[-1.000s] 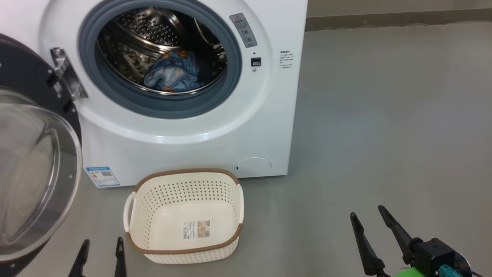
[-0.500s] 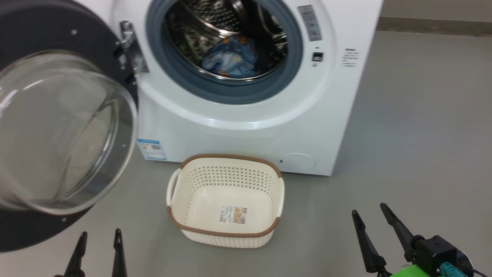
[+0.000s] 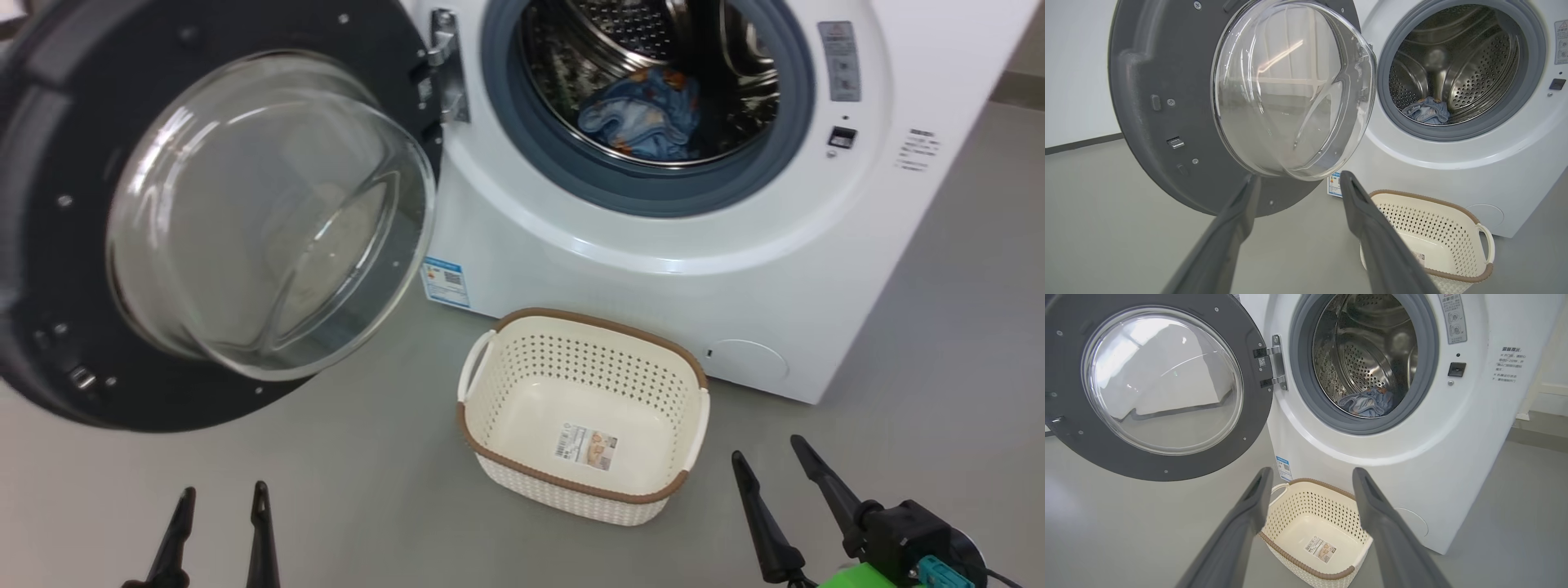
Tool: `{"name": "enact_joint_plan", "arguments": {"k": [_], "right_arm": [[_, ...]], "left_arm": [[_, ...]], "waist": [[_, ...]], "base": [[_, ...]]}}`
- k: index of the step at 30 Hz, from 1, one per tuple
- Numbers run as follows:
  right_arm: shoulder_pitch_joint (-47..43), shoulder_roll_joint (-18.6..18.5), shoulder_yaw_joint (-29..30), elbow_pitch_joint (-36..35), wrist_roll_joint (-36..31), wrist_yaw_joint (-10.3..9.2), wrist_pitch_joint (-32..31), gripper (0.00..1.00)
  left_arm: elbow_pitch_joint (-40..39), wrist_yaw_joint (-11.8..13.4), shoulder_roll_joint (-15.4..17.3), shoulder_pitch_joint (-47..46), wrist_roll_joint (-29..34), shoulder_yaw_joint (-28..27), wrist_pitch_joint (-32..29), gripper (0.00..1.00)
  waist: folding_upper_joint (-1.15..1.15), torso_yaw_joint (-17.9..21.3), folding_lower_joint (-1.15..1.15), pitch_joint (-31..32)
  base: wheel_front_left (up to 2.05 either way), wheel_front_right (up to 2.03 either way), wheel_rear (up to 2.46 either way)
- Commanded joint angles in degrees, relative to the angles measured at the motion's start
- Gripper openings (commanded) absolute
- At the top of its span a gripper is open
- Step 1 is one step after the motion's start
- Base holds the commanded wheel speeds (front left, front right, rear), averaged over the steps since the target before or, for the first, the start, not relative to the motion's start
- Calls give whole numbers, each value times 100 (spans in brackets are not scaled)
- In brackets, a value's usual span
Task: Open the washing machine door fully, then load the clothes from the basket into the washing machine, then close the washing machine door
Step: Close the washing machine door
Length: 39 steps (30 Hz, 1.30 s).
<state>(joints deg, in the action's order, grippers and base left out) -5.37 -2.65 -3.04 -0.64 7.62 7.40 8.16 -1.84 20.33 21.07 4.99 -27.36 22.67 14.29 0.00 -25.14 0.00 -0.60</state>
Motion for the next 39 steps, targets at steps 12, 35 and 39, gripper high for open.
{"name": "enact_joint_plan", "arguments": {"k": [12,35,39], "right_arm": [[283,-22,-264,-19,58,9,72,100],[210,-22,-252,-38,61,9,56,100],[195,-22,-242,-69,53,9,37,100]], "left_arm": [[-78,-63,29,-201,89,-312,71,100],[-525,-1062,-690,-33,-1411,-1205,71,0],[-714,-1722,-1125,53,-2410,-1796,71,0]], "waist": [[0,-366,0,100],[0,-372,0,116],[0,-399,0,116]], "base": [[0,0,0],[0,0,0],[0,0,0]]}}
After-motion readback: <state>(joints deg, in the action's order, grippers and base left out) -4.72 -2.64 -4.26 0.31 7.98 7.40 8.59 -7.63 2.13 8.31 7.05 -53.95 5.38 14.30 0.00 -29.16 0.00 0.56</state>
